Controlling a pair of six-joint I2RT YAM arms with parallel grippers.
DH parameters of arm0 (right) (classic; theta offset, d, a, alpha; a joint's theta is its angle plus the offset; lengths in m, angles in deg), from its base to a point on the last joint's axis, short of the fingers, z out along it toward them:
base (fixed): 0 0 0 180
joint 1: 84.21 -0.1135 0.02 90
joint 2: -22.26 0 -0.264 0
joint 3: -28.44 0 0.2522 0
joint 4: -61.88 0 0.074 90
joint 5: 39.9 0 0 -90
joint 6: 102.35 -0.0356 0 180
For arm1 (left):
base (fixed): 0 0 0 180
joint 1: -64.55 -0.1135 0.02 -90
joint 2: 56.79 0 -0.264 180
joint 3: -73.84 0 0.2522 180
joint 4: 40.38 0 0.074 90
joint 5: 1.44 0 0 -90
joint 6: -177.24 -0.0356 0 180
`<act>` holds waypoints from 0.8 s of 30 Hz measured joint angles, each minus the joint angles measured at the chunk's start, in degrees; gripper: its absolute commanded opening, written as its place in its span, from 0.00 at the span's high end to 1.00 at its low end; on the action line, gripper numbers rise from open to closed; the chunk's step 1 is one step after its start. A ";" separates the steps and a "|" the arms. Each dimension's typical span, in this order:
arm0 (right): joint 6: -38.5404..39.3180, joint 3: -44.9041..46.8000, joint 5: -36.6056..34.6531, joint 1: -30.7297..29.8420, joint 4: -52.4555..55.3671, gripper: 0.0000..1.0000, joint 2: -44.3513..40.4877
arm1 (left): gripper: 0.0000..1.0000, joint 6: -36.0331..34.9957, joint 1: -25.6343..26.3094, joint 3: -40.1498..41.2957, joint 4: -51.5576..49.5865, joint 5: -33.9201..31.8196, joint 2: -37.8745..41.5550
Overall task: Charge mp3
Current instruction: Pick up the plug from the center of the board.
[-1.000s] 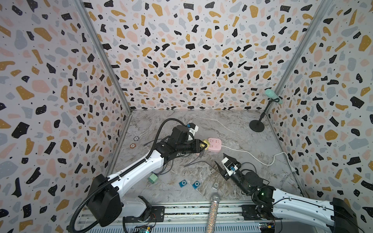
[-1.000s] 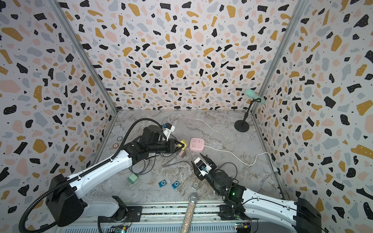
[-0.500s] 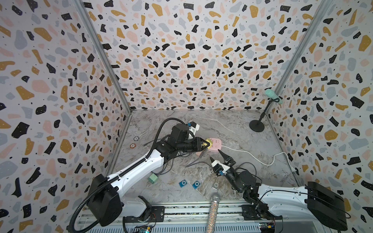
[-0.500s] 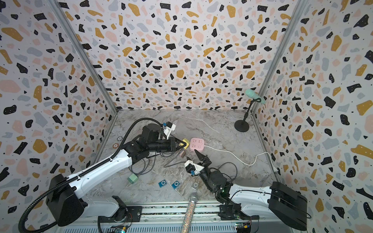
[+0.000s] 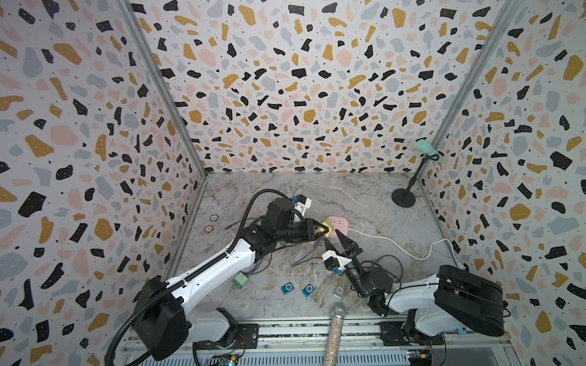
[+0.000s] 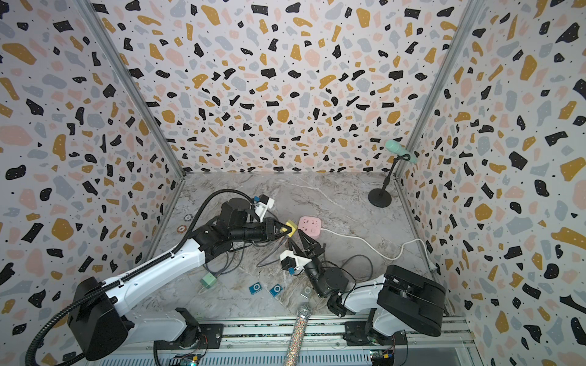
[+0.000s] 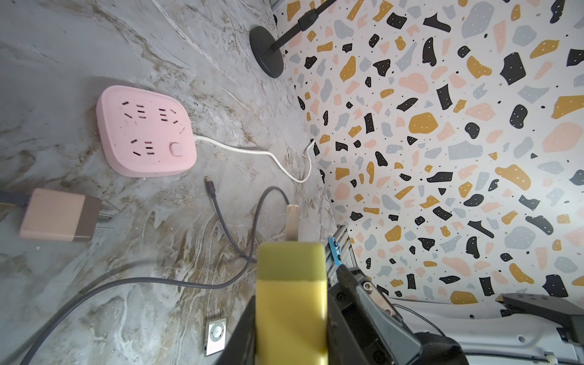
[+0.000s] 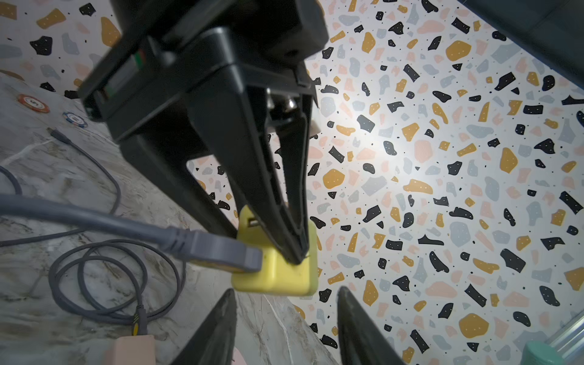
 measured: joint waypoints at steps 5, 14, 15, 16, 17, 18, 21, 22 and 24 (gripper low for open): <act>2.16 -0.70 -0.63 0.00 -1.01 0.47 4.07 | 0.87 0.50 0.00 0.22 0.74 0.07 1.05; 3.61 -1.55 -1.60 0.13 -2.03 0.45 4.92 | 0.87 1.25 0.07 2.32 1.66 -0.11 2.43; 3.98 -1.60 -1.73 0.13 -2.05 0.44 5.31 | 0.87 1.29 0.09 2.40 1.64 -0.13 2.43; 4.26 -1.62 -1.77 0.13 -2.05 0.44 5.66 | 0.87 1.38 0.15 2.45 1.66 -0.15 2.43; 4.72 -1.68 -1.84 0.13 -2.05 0.44 6.16 | 0.87 1.57 0.22 2.45 1.66 -0.15 2.43; 5.01 -1.79 -1.90 0.13 -2.03 0.43 6.67 | 0.87 1.81 0.35 2.45 1.70 -0.15 2.43; 5.64 -2.23 -2.23 0.13 -1.97 0.43 7.82 | 0.86 2.34 0.68 2.45 2.05 -0.44 2.43; 5.66 -2.40 -2.34 0.13 -1.97 0.43 8.02 | 0.87 2.40 0.74 2.45 2.16 -0.57 2.43; 5.77 -2.84 -2.69 0.13 -1.88 0.43 8.28 | 0.86 2.69 0.96 2.45 2.58 -0.81 2.45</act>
